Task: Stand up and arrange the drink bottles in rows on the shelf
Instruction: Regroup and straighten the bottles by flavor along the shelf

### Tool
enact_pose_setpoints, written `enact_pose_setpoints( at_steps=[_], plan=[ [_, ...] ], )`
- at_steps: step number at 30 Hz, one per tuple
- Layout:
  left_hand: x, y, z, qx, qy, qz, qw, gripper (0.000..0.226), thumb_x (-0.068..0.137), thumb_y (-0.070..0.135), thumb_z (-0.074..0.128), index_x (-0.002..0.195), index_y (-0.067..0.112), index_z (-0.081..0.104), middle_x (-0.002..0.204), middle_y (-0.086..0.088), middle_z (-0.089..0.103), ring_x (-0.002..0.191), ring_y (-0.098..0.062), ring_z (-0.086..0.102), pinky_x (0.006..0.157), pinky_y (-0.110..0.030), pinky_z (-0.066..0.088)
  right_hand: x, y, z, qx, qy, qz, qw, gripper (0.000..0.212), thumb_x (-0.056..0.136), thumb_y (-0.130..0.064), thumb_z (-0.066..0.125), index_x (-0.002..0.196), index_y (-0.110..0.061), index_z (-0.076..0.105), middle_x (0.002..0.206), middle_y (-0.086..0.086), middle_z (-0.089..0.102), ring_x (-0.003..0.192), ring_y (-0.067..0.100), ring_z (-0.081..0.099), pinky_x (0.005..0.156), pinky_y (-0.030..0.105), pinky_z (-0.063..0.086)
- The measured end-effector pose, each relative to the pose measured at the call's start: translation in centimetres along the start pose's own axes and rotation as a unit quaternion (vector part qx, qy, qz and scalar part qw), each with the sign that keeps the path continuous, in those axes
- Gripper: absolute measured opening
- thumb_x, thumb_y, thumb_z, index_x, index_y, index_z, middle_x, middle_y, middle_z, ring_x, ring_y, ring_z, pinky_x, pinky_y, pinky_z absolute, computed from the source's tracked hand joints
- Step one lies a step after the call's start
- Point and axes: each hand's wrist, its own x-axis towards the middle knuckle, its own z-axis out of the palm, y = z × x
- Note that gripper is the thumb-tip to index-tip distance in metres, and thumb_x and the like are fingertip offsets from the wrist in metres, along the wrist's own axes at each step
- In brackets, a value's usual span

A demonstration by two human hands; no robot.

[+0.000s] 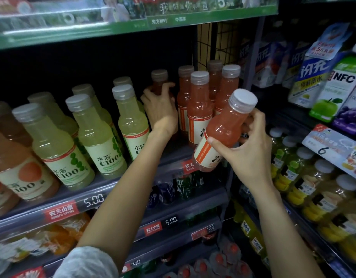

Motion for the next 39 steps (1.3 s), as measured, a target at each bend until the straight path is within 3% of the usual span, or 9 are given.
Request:
enact_pose_setpoints(
  at_steps=[2, 9, 12, 16, 20, 23, 28, 35, 39],
  plan=[
    [-0.4, 0.2, -0.8, 0.026, -0.006, 0.013, 1.0, 0.043, 0.097, 0.014, 0.047, 0.138, 0.026, 0.044, 0.135, -0.024, 0.033, 0.123, -0.037, 0.035, 0.1, -0.043, 0.035, 0.0, 0.0, 0.2, -0.002, 0.0, 0.001, 1.0, 0.081, 0.061, -0.036, 0.085, 0.127, -0.019, 0.041, 0.114, -0.014, 0.056, 0.091, -0.019, 0.052, 0.081, 0.005, 0.042],
    [-2.1, 0.9, -3.8, 0.203, -0.095, 0.085, 0.971, 0.079, 0.083, -0.001, 0.054, 0.15, 0.014, 0.016, 0.145, -0.031, 0.02, 0.127, -0.042, 0.035, 0.102, -0.04, 0.037, 0.7, -1.2, 1.7, 0.007, 0.009, 0.004, 1.0, 0.081, 0.062, -0.038, 0.085, 0.127, -0.022, 0.04, 0.114, -0.011, 0.06, 0.101, 0.003, 0.059, 0.087, 0.022, 0.048],
    [-2.3, 1.2, -6.4, 0.177, -0.071, 0.123, 0.974, 0.062, 0.088, 0.0, 0.051, 0.145, 0.011, 0.031, 0.141, -0.026, 0.031, 0.117, -0.04, 0.049, 0.086, -0.04, 0.047, 1.1, -1.7, 2.3, 0.01, 0.01, -0.002, 1.0, 0.079, 0.063, -0.04, 0.084, 0.126, -0.022, 0.04, 0.113, -0.012, 0.058, 0.1, 0.001, 0.055, 0.084, 0.015, 0.042],
    [-1.7, 0.2, -9.3, 0.103, 0.083, 0.262, 0.956, 0.024, 0.09, 0.013, 0.053, 0.113, 0.008, 0.061, 0.105, -0.014, 0.061, 0.095, -0.034, 0.058, 0.06, -0.036, 0.042, 1.5, -2.6, 3.3, 0.026, 0.011, -0.012, 1.0, 0.08, 0.064, -0.036, 0.085, 0.127, -0.021, 0.039, 0.115, -0.011, 0.057, 0.103, 0.005, 0.057, 0.088, 0.022, 0.046],
    [0.3, -1.3, -9.1, 0.172, 0.11, 0.338, 0.919, 0.027, 0.087, 0.018, 0.049, 0.106, 0.014, 0.067, 0.097, -0.007, 0.067, 0.092, -0.031, 0.059, 0.087, -0.038, 0.037, 1.9, -3.3, 4.9, 0.018, -0.001, -0.02, 1.0, 0.081, 0.064, -0.037, 0.084, 0.128, -0.019, 0.039, 0.121, -0.006, 0.058, 0.103, 0.002, 0.055, 0.088, 0.013, 0.044],
    [0.8, -2.2, -8.7, 0.238, 0.088, 0.345, 0.904, 0.034, 0.084, 0.019, 0.049, 0.113, 0.013, 0.066, 0.096, -0.009, 0.067, 0.092, -0.031, 0.061, 0.107, -0.045, 0.03, 2.1, -3.8, 6.4, -0.02, -0.004, -0.043, 0.999, 0.085, 0.063, -0.038, 0.084, 0.131, -0.014, 0.039, 0.126, 0.001, 0.054, 0.111, 0.015, 0.055, 0.092, 0.029, 0.046],
    [-0.5, -3.5, -9.0, 0.228, 0.059, 0.312, 0.92, 0.036, 0.082, 0.022, 0.048, 0.111, 0.011, 0.066, 0.104, -0.008, 0.068, 0.1, -0.032, 0.059, 0.106, -0.049, 0.03, 2.2, -4.6, 8.8, -0.06, -0.023, -0.058, 0.996, 0.089, 0.068, -0.036, 0.082, 0.139, -0.01, 0.034, 0.134, 0.005, 0.051, 0.118, 0.021, 0.054, 0.09, 0.021, 0.037],
    [-2.1, -4.7, -9.7, 0.144, 0.093, 0.343, 0.924, 0.029, 0.087, 0.016, 0.05, 0.109, 0.011, 0.067, 0.106, -0.007, 0.069, 0.11, -0.029, 0.059, 0.113, -0.044, 0.026, 2.8, -4.3, 10.6, -0.114, -0.041, -0.08, 0.989, 0.081, 0.072, -0.033, 0.08, 0.136, -0.013, 0.034, 0.127, 0.007, 0.058, 0.106, 0.026, 0.063, 0.075, 0.03, 0.049],
    [-4.2, -4.2, -9.9, 0.007, 0.105, 0.325, 0.94, 0.027, 0.088, 0.005, 0.051, 0.111, 0.006, 0.065, 0.108, -0.008, 0.066, 0.101, -0.026, 0.06, 0.087, -0.037, 0.049, 3.1, -4.6, 10.1, -0.221, -0.041, -0.115, 0.968, 0.08, 0.074, -0.042, 0.076, 0.136, -0.011, 0.036, 0.117, 0.009, 0.063, 0.106, 0.027, 0.062, 0.072, 0.035, 0.049]
  ],
)
